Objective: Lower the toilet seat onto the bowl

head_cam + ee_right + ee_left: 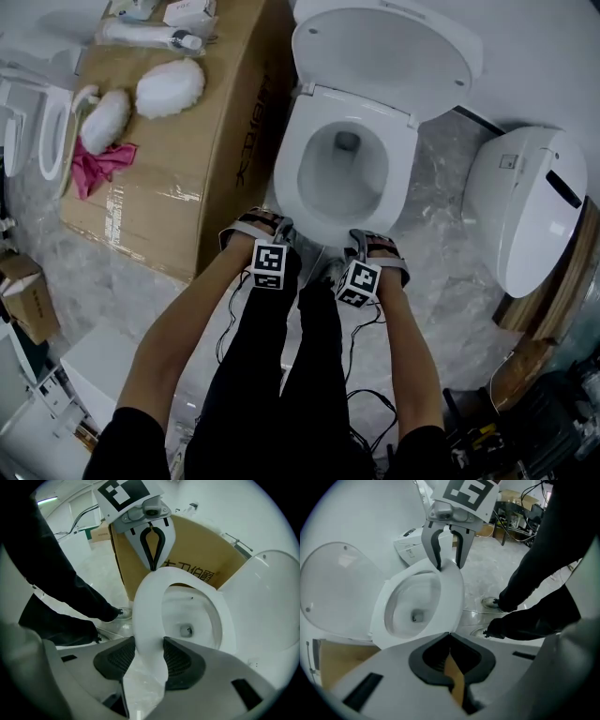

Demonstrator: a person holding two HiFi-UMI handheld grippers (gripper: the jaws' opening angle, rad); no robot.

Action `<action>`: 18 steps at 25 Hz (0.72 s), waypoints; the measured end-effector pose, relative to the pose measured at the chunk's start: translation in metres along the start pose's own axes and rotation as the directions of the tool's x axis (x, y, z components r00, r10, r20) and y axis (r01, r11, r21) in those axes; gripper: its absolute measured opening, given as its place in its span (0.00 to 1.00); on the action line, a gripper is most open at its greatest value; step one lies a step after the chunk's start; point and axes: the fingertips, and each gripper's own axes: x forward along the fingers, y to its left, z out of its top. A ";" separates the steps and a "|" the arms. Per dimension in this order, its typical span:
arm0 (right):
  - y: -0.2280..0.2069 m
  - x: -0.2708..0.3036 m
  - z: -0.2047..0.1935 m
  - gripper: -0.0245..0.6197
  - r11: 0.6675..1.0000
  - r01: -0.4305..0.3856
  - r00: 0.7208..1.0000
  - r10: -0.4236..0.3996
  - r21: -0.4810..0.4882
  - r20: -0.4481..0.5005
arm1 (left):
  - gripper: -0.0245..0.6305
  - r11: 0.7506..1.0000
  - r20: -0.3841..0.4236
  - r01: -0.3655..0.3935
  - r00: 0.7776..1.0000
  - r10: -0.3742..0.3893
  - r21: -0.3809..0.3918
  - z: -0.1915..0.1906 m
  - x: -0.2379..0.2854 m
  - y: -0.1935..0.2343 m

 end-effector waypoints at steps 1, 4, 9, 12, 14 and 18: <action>0.004 0.011 -0.002 0.36 1.000 -0.001 1.000 0.001 -0.004 -0.007 | 0.05 1.000 -0.004 0.002 1.000 -0.002 -0.008 -0.002 0.011 -0.004; 0.014 0.039 -0.008 0.37 1.000 -0.005 1.000 0.005 -0.013 -0.023 | 0.05 0.999 -0.009 0.010 1.000 -0.010 -0.035 -0.007 0.040 -0.017; 0.018 0.074 -0.013 0.40 1.000 -0.009 0.999 0.008 -0.026 -0.052 | 0.05 0.998 -0.015 0.022 1.000 -0.023 -0.061 -0.016 0.073 -0.022; 0.017 0.086 -0.018 0.42 1.000 -0.012 0.996 0.010 -0.025 -0.085 | 0.05 0.997 -0.020 0.032 0.999 -0.034 -0.064 -0.018 0.084 -0.025; 0.017 0.092 -0.019 0.42 0.999 -0.019 0.994 0.016 -0.033 -0.108 | 0.05 0.997 -0.031 0.038 0.999 -0.040 -0.074 -0.020 0.091 -0.027; 0.019 0.102 -0.018 0.44 0.998 -0.046 0.991 0.040 -0.040 -0.126 | 0.05 0.993 -0.047 0.056 0.997 -0.061 -0.100 -0.022 0.099 -0.029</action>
